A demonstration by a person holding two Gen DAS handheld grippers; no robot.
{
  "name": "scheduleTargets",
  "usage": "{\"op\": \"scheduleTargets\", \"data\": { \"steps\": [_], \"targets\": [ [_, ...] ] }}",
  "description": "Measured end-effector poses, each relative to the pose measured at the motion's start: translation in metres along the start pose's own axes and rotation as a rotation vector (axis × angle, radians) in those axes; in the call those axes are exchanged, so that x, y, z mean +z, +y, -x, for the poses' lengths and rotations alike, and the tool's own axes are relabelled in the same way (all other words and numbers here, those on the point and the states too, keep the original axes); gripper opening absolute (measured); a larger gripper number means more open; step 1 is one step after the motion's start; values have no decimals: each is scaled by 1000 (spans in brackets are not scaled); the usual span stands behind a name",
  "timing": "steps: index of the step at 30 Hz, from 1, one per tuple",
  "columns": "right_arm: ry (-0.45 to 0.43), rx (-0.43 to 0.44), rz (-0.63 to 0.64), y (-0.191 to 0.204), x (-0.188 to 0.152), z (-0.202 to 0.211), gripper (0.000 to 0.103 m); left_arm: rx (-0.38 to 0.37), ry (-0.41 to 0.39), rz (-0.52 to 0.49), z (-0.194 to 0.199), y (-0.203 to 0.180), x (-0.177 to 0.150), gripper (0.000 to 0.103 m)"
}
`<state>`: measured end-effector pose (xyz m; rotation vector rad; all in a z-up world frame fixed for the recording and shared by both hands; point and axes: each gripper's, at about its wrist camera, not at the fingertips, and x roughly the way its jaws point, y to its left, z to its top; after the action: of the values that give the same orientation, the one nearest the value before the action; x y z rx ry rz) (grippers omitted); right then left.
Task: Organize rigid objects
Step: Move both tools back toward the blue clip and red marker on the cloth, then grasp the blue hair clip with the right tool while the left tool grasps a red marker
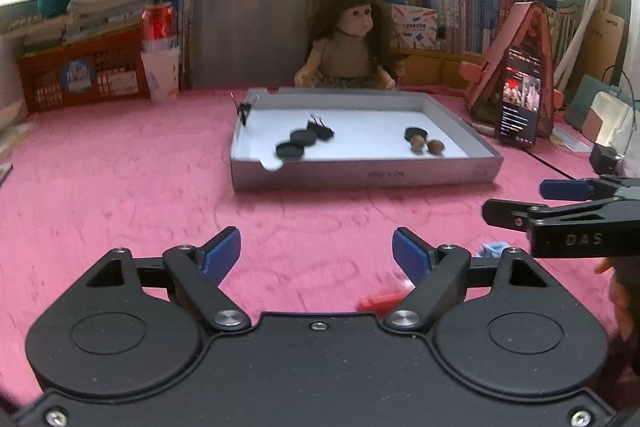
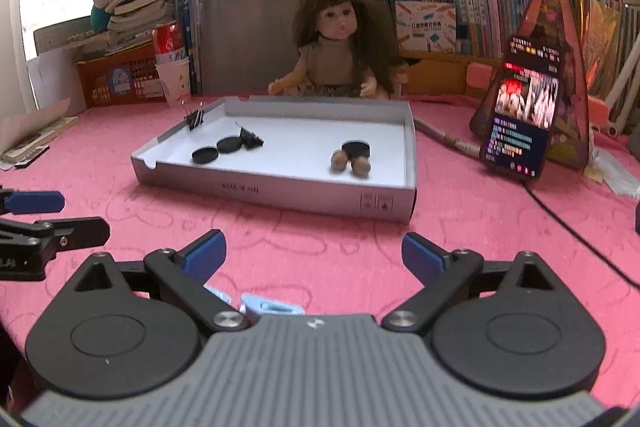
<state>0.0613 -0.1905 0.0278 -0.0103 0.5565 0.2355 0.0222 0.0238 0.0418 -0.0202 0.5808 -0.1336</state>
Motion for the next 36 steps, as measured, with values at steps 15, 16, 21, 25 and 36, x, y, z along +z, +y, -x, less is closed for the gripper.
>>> {"op": "scheduleTargets", "data": {
  "steps": [15,16,21,25,36],
  "targets": [
    [28,18,-62,-1,-17,2,93,-62,33,0,0,-30,-27,74],
    [31,21,-64,-1,-17,2,92,-62,34,2,-1,-32,-28,73],
    [39,33,-74,-1,-20,3,86,-73,46,13,-9,-39,-30,59],
    [53,44,-82,-1,-19,2,81,-65,54,19,-16,-42,-32,51],
    [76,42,-56,8,-23,-4,64,-47,43,-3,-14,-42,-32,42]
  ]
}}
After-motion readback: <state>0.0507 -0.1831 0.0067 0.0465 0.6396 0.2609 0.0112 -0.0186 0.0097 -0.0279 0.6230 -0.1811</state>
